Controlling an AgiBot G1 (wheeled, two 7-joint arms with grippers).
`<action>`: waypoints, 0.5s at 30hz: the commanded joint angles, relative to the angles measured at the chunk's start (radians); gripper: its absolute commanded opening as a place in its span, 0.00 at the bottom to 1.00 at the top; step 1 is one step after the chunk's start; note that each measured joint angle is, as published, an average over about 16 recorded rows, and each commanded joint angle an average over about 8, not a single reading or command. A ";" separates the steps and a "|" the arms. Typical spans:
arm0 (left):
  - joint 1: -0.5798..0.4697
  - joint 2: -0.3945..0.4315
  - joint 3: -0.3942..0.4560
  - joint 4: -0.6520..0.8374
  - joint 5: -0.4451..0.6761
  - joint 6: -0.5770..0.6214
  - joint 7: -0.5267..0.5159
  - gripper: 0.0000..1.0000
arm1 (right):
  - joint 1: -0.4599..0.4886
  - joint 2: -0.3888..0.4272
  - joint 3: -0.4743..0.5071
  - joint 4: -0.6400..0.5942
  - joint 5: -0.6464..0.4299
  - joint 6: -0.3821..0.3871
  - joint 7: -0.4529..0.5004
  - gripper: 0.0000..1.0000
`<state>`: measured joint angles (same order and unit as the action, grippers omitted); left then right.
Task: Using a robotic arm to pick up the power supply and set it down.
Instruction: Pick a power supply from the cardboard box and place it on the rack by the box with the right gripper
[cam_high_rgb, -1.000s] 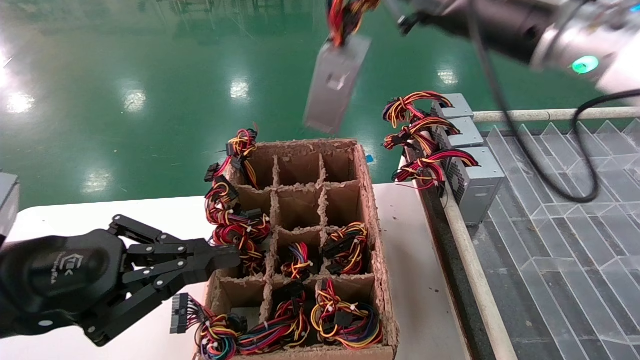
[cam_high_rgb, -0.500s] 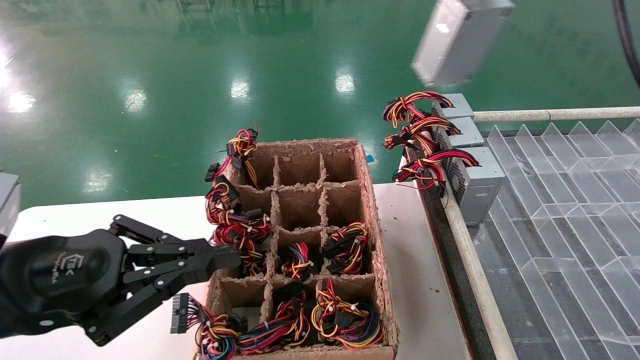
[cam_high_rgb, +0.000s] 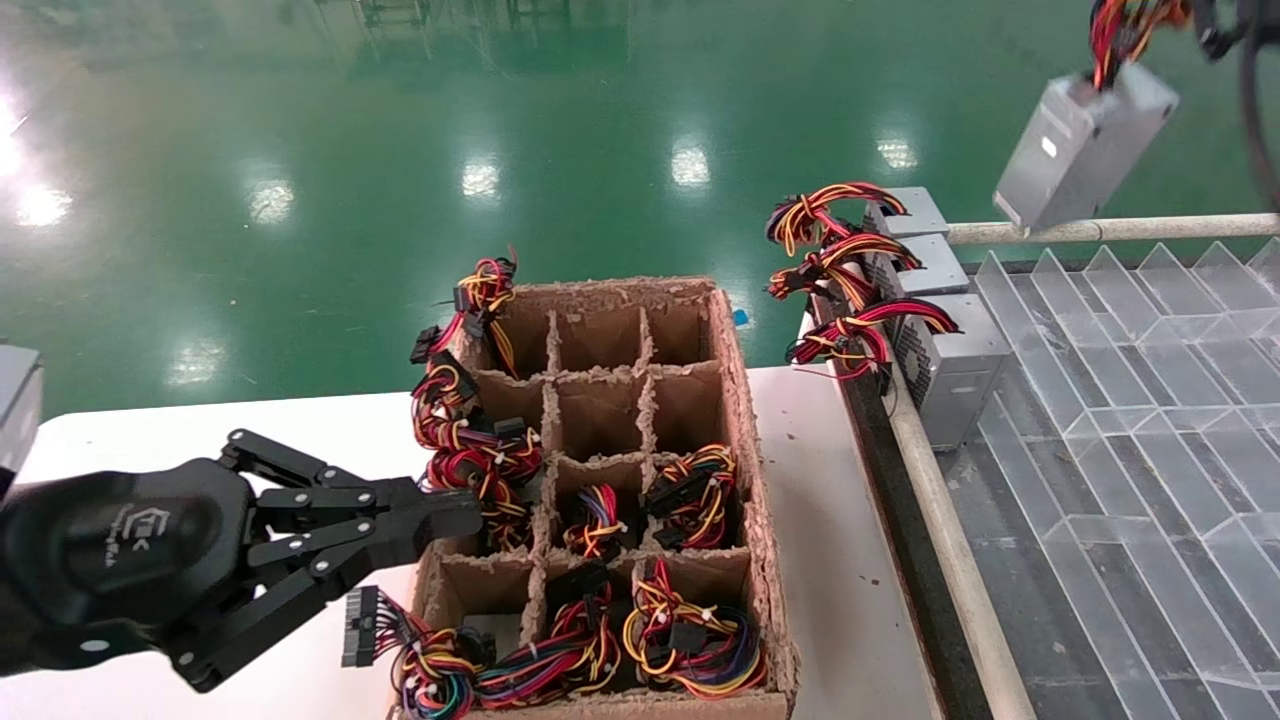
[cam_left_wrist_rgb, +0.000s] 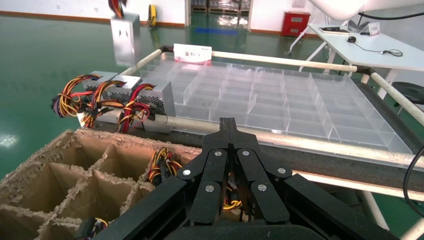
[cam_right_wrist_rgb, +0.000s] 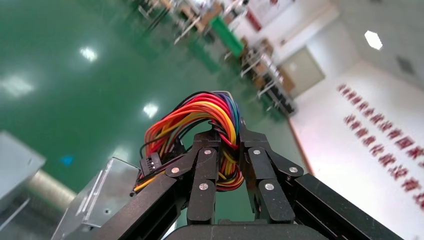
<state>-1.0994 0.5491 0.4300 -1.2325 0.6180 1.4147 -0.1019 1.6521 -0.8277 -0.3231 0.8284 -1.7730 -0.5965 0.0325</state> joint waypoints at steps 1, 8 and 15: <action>0.000 0.000 0.000 0.000 0.000 0.000 0.000 0.00 | 0.001 -0.012 -0.008 -0.037 -0.020 0.013 0.005 0.00; 0.000 0.000 0.000 0.000 0.000 0.000 0.000 0.00 | 0.013 -0.063 -0.014 -0.142 -0.004 0.022 -0.046 0.00; 0.000 0.000 0.000 0.000 0.000 0.000 0.000 0.00 | 0.030 -0.099 -0.019 -0.233 0.022 0.008 -0.142 0.00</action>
<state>-1.0994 0.5491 0.4300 -1.2325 0.6180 1.4147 -0.1019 1.6827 -0.9252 -0.3417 0.5962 -1.7577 -0.5749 -0.1096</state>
